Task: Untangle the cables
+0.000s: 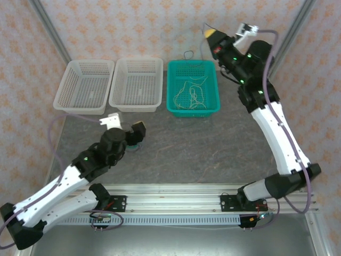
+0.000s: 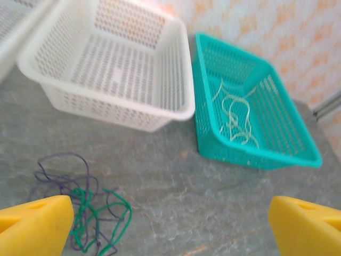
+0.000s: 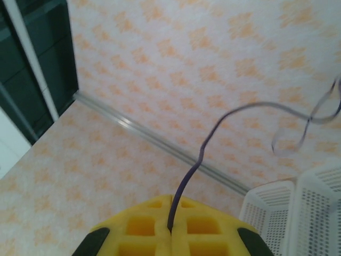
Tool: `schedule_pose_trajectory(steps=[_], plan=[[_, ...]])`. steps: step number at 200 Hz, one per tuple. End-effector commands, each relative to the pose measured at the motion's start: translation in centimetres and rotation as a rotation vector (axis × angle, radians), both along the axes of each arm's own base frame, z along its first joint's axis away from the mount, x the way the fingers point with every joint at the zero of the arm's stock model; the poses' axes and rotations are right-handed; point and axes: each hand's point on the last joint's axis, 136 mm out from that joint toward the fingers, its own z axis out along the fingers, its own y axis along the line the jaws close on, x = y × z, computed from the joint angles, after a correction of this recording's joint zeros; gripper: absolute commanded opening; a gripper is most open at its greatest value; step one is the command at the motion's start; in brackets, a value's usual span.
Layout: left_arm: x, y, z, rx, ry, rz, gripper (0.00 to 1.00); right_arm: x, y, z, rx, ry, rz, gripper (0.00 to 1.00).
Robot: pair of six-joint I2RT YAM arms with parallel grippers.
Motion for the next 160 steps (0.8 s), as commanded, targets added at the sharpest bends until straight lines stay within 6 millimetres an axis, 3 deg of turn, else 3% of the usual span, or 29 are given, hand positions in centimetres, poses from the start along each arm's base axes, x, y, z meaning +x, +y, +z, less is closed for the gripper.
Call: schedule_pose_trajectory(steps=[1,28,52,84,109,133,160], plan=[[-1.7,3.9,1.3,0.091,0.015,0.115,0.96,0.4,4.6,1.7,-0.057,-0.123,0.105,0.00],[-2.6,5.2,2.6,0.079,0.007,0.147,0.96,3.2,10.5,1.3,-0.107,-0.162,0.252,0.00],[-2.9,5.6,1.8,0.095,0.015,0.150,0.96,5.6,15.6,0.1,-0.149,-0.255,0.343,0.00],[-3.6,5.7,-0.2,0.089,0.056,0.142,0.96,8.5,18.4,-2.2,-0.076,-0.353,0.351,0.00],[-4.0,6.0,-1.3,0.057,0.055,0.146,0.96,8.8,21.0,-4.8,-0.090,-0.401,0.393,0.00],[-4.3,6.5,-1.7,0.047,0.045,0.162,0.96,11.4,23.3,-11.2,-0.157,-0.247,0.402,0.00],[-4.5,6.7,-1.5,0.040,0.035,0.162,0.96,14.4,25.1,-21.3,-0.243,0.007,0.414,0.00]])
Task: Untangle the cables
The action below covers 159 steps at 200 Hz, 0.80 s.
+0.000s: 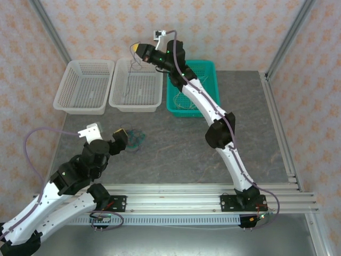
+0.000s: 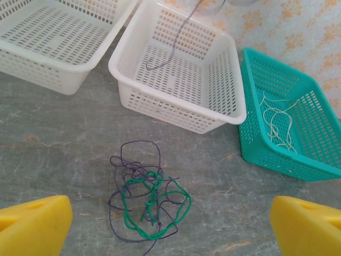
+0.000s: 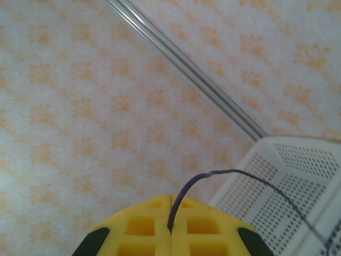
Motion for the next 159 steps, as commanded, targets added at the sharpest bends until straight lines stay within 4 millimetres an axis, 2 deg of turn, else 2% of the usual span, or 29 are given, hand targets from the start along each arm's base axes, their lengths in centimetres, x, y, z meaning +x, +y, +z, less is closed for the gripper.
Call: schedule_pose_trajectory(steps=[1,16,34,52,59,71,82,114,138,159], plan=[[-0.2,1.0,-0.2,0.004,-0.006,0.044,0.96,1.0,1.0,-5.1,-0.078,0.100,0.002,0.00],[-0.3,1.0,-0.2,0.008,-0.003,0.040,0.96,1.5,1.8,-10.8,-0.155,0.227,0.010,0.00],[-0.2,0.9,-0.2,0.011,-0.003,0.038,0.96,0.4,2.8,-15.8,-0.240,0.331,0.070,0.00],[0.0,0.5,-0.3,0.009,0.005,0.027,0.95,-0.8,2.6,-17.4,-0.326,0.382,0.070,0.34],[0.1,0.3,-0.5,0.008,0.011,0.023,0.95,-1.2,2.2,-17.0,-0.357,0.377,0.056,0.45],[0.3,-0.1,-0.7,-0.006,0.021,0.015,0.94,-2.2,1.6,-15.1,-0.405,0.337,0.039,0.61],[0.6,-0.6,-1.0,-0.023,0.033,0.005,0.94,-3.2,0.9,-12.8,-0.444,0.283,0.021,0.68],[1.7,-0.9,-2.0,-0.051,0.075,0.016,0.92,-5.8,-2.5,-6.7,-0.509,0.223,-0.058,0.72],[3.1,-1.8,-3.2,-0.136,0.112,-0.014,0.92,-7.7,-6.5,-5.2,-0.645,0.223,-0.145,0.76],[4.1,-1.8,-4.3,-0.195,0.147,-0.007,0.92,-10.7,-9.1,-4.8,-0.760,0.225,-0.118,0.77]])
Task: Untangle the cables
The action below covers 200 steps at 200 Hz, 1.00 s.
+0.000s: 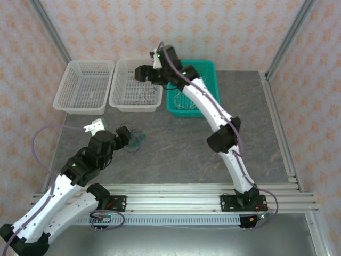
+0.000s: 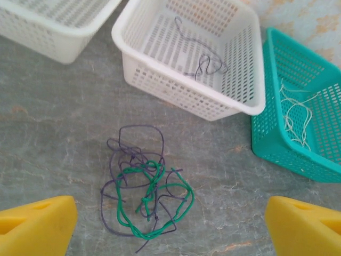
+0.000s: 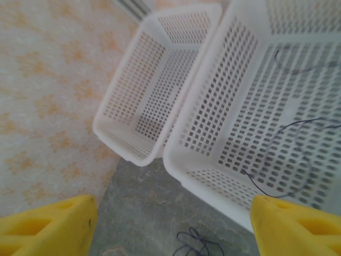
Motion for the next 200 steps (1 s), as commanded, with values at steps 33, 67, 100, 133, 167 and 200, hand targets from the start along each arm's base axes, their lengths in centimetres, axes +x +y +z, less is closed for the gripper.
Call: schedule_pose_trajectory(steps=[33,67,100,133,167,200], plan=[[2.3,-1.0,-2.3,-0.158,0.065,-0.027,0.91,-8.6,-8.8,2.1,-0.303,0.038,0.057,0.73],[2.8,-0.2,-5.5,-0.127,0.237,0.014,0.91,-12.2,-12.3,2.3,-0.270,-0.042,0.021,0.76],[4.0,-1.6,-9.1,-0.130,0.384,-0.030,0.91,-16.7,-16.5,2.4,-0.094,-0.228,-0.063,0.95],[5.8,-2.5,-11.8,-0.149,0.422,-0.027,0.91,-19.8,-20.6,0.2,-0.032,-0.271,-0.173,0.99],[7.7,-2.7,-14.3,-0.134,0.454,-0.007,0.87,-20.8,-21.2,-2.9,-0.041,-0.175,-0.188,0.99],[8.6,-3.2,-16.9,-0.149,0.479,-0.006,0.64,-20.4,-20.3,-5.4,-0.013,-0.092,-0.196,0.99]])
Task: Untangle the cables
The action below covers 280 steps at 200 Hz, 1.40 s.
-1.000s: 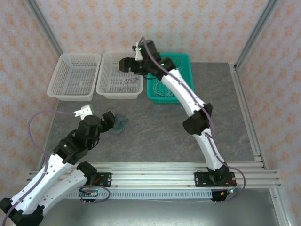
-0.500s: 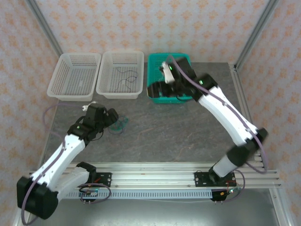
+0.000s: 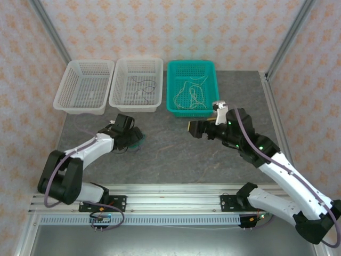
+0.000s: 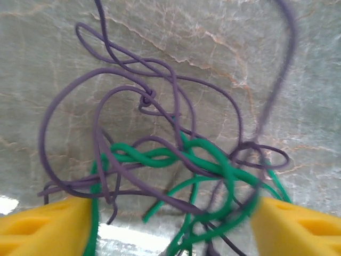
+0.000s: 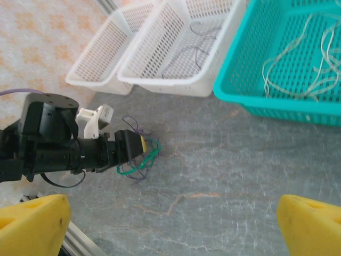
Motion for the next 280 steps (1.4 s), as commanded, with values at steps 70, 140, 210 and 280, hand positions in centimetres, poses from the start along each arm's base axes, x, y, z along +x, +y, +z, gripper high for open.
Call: schedule_pose_trajectory(steps=[70,140,210,280], plan=[[0.5,-8.2,2.3,-0.165,-0.090,-0.242,0.06,2.6,1.6,-5.6,0.060,0.129,-0.092,0.99],[-1.6,-14.6,1.6,-0.139,-0.096,-0.444,0.05,3.3,2.9,-14.2,-0.006,0.325,-0.110,1.00],[-1.5,-15.4,2.8,-0.193,-0.084,-0.423,0.00,0.2,0.4,-16.7,0.046,0.172,-0.063,0.95],[-1.2,-17.8,8.1,-0.426,-0.119,-0.383,0.00,-2.5,1.8,-15.3,0.131,-0.174,0.187,0.87]])
